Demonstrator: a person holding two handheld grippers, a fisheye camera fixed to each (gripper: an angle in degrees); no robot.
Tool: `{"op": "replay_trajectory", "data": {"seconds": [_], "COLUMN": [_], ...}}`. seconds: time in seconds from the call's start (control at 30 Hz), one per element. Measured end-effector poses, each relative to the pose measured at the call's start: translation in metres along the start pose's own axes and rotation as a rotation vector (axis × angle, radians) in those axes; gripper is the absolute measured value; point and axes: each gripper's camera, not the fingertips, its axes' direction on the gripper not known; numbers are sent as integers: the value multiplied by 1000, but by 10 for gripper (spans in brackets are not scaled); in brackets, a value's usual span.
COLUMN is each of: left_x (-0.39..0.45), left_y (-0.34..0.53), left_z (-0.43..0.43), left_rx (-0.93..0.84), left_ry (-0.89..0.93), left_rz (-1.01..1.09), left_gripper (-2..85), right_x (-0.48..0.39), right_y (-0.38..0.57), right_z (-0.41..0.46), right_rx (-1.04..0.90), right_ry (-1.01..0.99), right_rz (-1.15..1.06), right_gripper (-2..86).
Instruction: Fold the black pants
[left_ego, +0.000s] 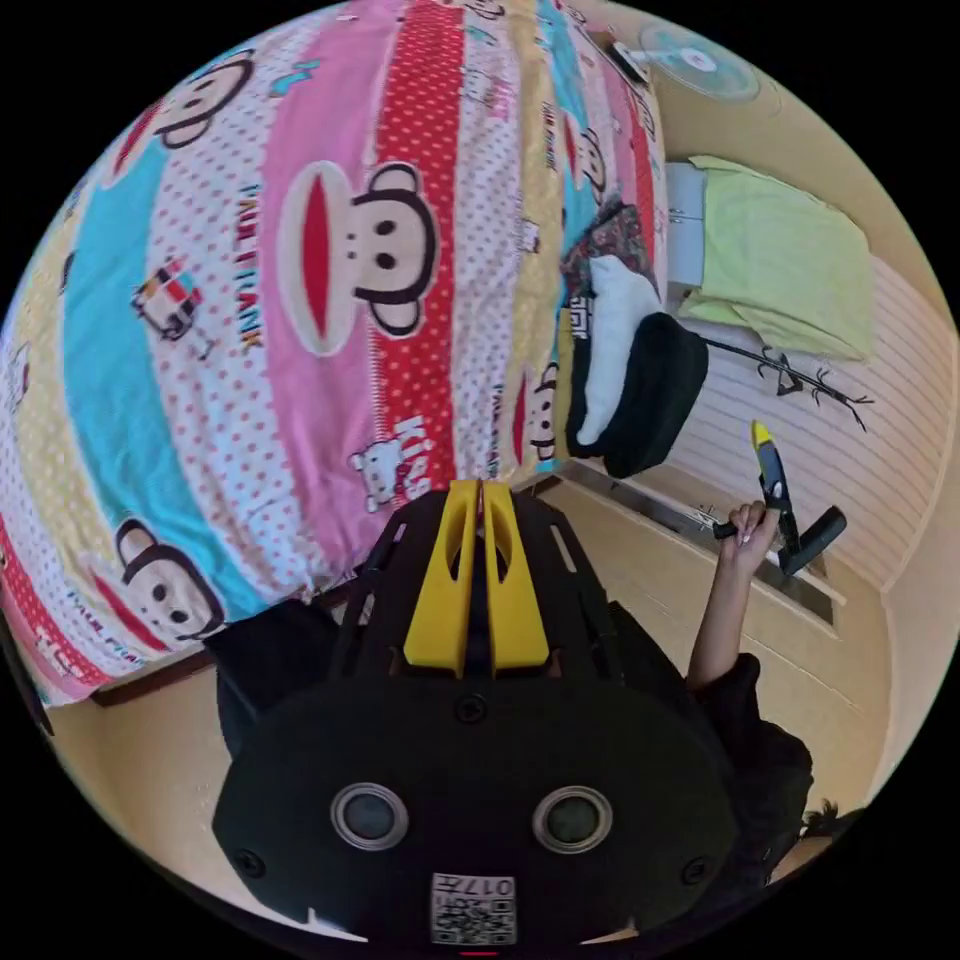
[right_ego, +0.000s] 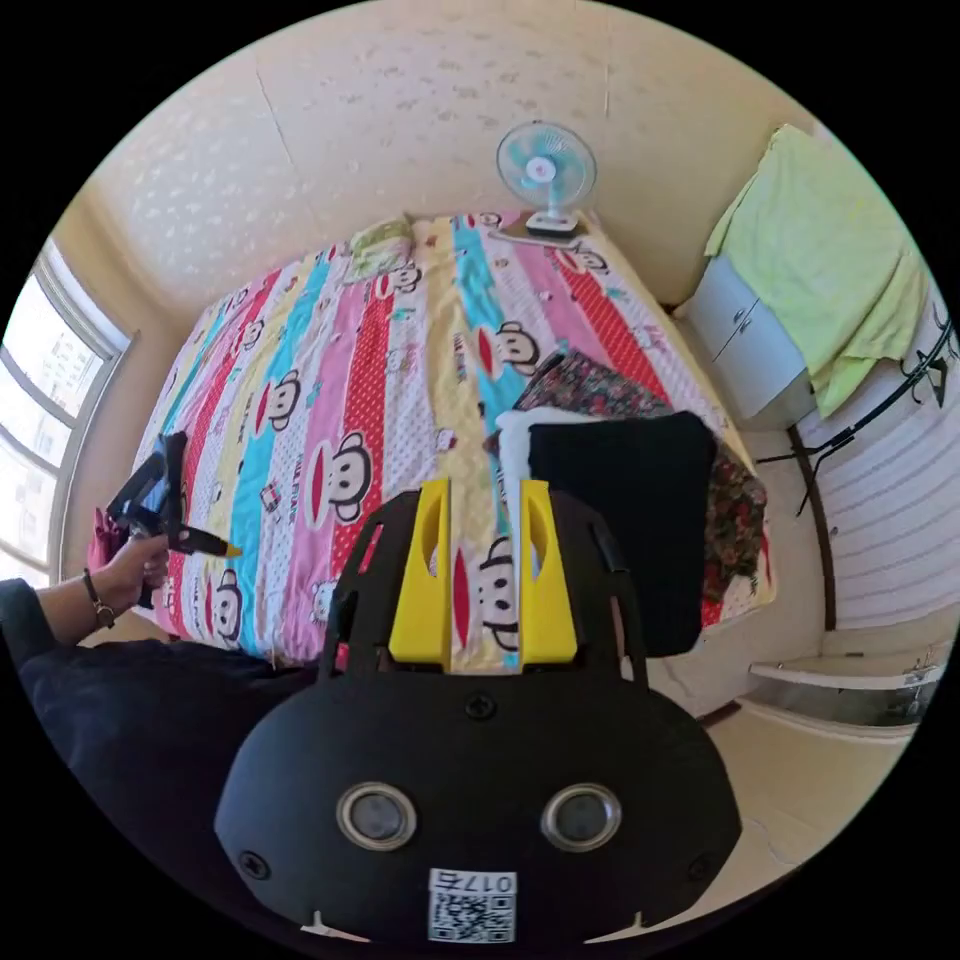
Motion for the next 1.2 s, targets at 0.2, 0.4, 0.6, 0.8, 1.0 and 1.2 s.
{"op": "replay_trajectory", "data": {"seconds": [0.2, 0.4, 0.6, 0.8, 1.0, 1.2], "left_x": [96, 79, 32, 46, 80, 76], "left_y": [21, 72, 123, 141, 141, 160], "left_z": [66, 65, 21, -30, -70, -83], "left_rx": [-89, -53, 140, 297, 263, 166], "left_ry": [-19, -31, 130, 403, 712, 1121], "left_rz": [229, 163, -10, 161, 335, 333], "left_gripper": [-10, -10, -3, 85, 135, 191], "right_x": [103, 114, 149, 155, 34, -54], "right_y": [23, 91, 111, 104, 83, 96], "right_z": [54, 106, 31, -40, -94, -128], "right_rx": [-237, -454, -229, 157, 96, 157], "right_ry": [54, 58, -155, -926, -1150, -1511], "right_rz": [105, 107, 217, 78, -429, -504], "right_gripper": [133, 111, 22, 15, 11, 9]}}
